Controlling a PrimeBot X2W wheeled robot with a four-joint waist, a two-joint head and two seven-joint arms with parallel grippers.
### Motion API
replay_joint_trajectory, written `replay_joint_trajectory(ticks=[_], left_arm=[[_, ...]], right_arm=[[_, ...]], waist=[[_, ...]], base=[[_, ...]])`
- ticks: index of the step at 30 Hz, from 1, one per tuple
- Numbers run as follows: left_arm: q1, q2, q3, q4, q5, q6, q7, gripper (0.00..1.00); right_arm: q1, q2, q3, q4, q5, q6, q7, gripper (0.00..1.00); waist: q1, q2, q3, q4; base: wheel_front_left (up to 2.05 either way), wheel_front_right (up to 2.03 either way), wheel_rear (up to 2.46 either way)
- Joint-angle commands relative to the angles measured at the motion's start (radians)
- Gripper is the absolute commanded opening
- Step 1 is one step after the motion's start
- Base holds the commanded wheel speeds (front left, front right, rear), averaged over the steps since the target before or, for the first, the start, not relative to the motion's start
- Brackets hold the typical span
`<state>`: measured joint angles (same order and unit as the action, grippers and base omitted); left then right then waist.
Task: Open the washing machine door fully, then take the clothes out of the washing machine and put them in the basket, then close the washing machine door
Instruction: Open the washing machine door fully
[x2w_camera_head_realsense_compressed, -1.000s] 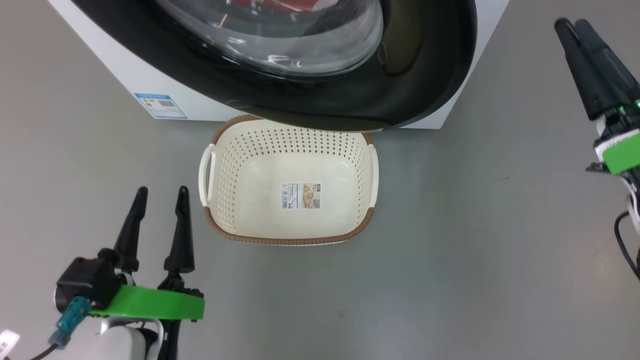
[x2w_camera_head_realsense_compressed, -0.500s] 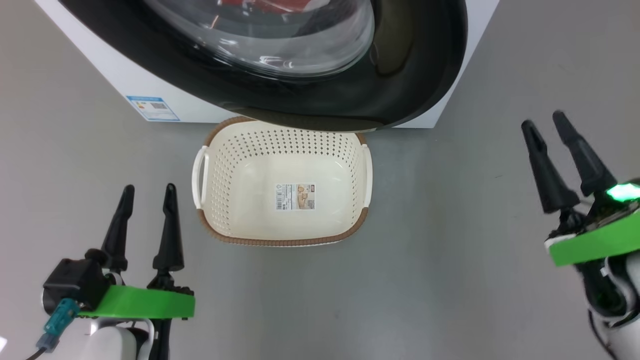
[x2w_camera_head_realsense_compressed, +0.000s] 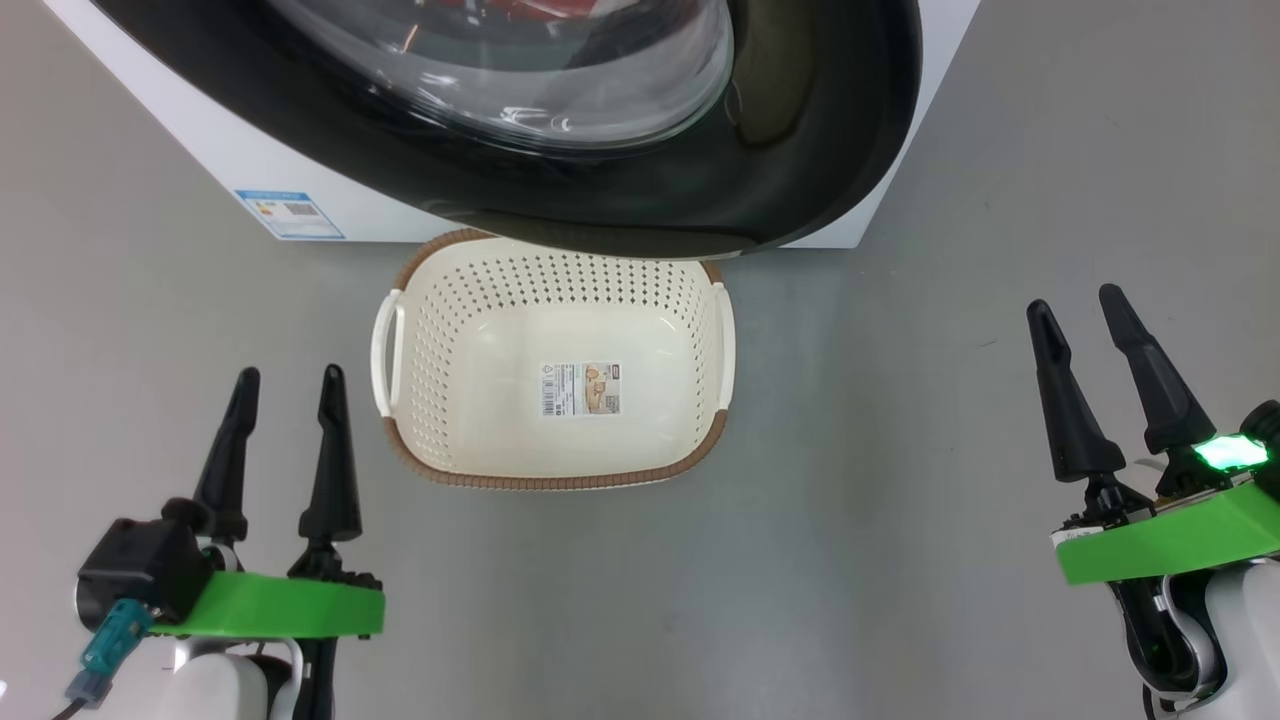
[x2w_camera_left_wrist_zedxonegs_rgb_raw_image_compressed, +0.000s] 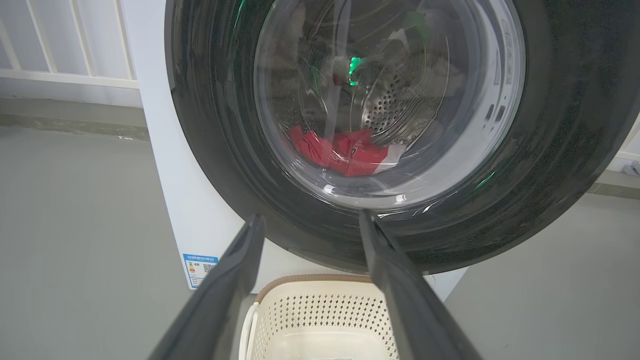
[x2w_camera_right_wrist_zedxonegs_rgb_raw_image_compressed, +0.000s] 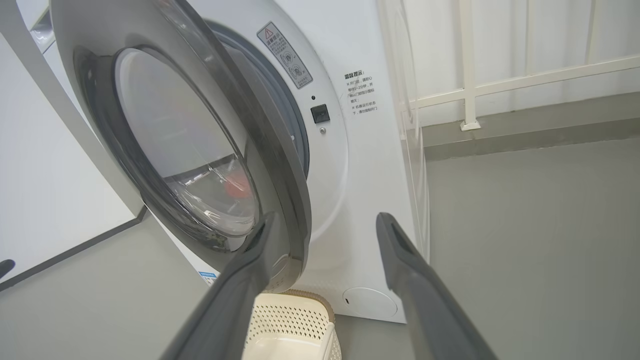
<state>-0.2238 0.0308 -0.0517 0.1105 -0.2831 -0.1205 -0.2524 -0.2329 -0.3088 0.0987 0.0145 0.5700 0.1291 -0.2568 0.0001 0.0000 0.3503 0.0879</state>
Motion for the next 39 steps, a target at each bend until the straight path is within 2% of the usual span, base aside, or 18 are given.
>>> replay_joint_trajectory(ticks=[1,11,23,24,25,26,28,29,33,39], left_arm=[[0.006,0.019,0.034,-0.029,0.007,-0.007,-0.009,1.00],[0.006,0.019,0.030,-0.031,0.005,-0.006,-0.009,1.00],[0.015,0.019,0.023,-0.030,0.005,-0.004,-0.009,1.00],[0.016,0.019,0.022,-0.030,0.006,-0.004,-0.009,1.00],[0.016,0.019,0.022,-0.030,0.006,-0.004,-0.009,1.00],[0.016,0.019,0.021,-0.030,0.007,-0.004,-0.009,1.00],[0.017,0.019,0.020,-0.030,0.007,-0.004,-0.009,1.00],[0.018,0.019,0.020,-0.030,0.008,-0.004,-0.009,1.00],[0.019,0.019,0.017,-0.030,0.007,-0.004,-0.009,1.00],[0.018,0.019,0.013,-0.033,0.004,-0.004,-0.009,1.00]], right_arm=[[0.022,0.000,0.011,-0.021,-0.013,0.002,-0.005,1.00],[0.018,0.024,0.004,-0.011,-0.044,0.002,-0.005,1.00],[0.016,0.002,0.033,-0.004,-0.034,0.002,-0.005,1.00],[0.016,0.001,0.036,-0.003,-0.033,0.002,-0.005,0.90],[0.015,0.000,0.038,-0.003,-0.032,0.002,-0.005,0.65],[0.015,-0.001,0.040,-0.003,-0.031,0.002,-0.005,0.45],[0.013,-0.003,0.042,-0.004,-0.029,0.002,-0.005,0.27],[0.012,-0.005,0.043,-0.004,-0.028,0.002,-0.005,0.00],[0.000,-0.012,0.046,-0.010,-0.010,0.002,-0.005,0.00],[-0.060,-0.005,0.027,-0.013,0.093,0.002,-0.005,0.00]], waist=[[0.0000,0.0000,0.001,0.002],[0.0000,0.0000,0.001,0.010],[0.0000,0.0000,-0.013,0.010],[0.0000,0.0000,-0.014,0.010],[0.0000,0.0000,-0.015,0.009],[0.0000,0.0000,-0.016,0.009],[0.0000,0.0000,-0.018,0.009],[0.0000,0.0000,-0.018,0.009],[0.0000,0.0000,-0.018,0.007],[0.0000,0.0000,-0.011,0.004]], base=[[0.00,0.00,0.00],[0.00,0.00,0.00],[0.00,0.00,0.00],[0.00,0.00,0.00],[0.00,0.00,0.00],[0.00,0.00,0.00],[0.00,0.00,0.00],[0.00,0.00,0.00],[0.00,0.00,0.00],[0.00,0.00,0.00]])
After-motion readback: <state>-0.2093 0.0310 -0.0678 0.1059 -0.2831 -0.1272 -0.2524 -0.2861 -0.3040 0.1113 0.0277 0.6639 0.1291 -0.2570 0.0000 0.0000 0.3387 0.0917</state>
